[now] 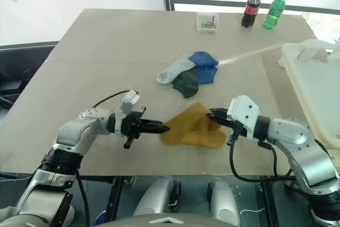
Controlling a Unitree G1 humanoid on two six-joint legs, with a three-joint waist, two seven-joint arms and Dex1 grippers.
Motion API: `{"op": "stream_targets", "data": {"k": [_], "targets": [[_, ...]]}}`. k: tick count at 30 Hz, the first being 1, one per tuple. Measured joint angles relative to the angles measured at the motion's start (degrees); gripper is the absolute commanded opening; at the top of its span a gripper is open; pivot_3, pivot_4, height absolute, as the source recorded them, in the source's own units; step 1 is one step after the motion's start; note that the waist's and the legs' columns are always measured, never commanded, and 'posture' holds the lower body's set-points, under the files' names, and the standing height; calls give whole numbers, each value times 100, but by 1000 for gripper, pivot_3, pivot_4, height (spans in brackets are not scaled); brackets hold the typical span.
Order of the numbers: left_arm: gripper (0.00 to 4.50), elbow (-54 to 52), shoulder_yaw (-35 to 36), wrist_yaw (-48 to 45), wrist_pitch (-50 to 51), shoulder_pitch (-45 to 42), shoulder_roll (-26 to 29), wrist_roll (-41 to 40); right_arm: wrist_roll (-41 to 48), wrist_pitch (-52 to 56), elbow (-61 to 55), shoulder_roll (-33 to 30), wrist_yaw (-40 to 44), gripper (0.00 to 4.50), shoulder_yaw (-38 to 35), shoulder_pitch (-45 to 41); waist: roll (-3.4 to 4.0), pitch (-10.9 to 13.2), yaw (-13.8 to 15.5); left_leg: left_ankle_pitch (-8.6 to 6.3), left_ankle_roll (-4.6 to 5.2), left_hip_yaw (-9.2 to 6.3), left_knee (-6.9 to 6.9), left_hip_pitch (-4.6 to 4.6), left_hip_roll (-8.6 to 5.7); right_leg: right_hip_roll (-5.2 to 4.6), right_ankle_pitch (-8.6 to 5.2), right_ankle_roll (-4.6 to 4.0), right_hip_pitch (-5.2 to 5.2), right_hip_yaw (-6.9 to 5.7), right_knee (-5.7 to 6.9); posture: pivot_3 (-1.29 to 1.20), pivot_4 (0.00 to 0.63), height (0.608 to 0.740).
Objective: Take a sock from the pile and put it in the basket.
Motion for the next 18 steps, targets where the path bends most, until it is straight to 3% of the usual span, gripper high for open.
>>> {"op": "stream_targets", "data": {"k": [9,18], "targets": [[124,-44,-222,499,922,-665,533,196,1065,1751,-508,-270,-360,0,-221,250,0,0,9,-1,1,-3,2,-3,-3,-2,0,0,0,-3,0,0,150,729],[124,935,-1205,311,576,-1438,254,1025,991,2158,-673,-258,-972,0,-153,296,0,0,4,-1,1,0,3,-10,-3,6,0,2,-5,-4,1,0,150,729]]}}
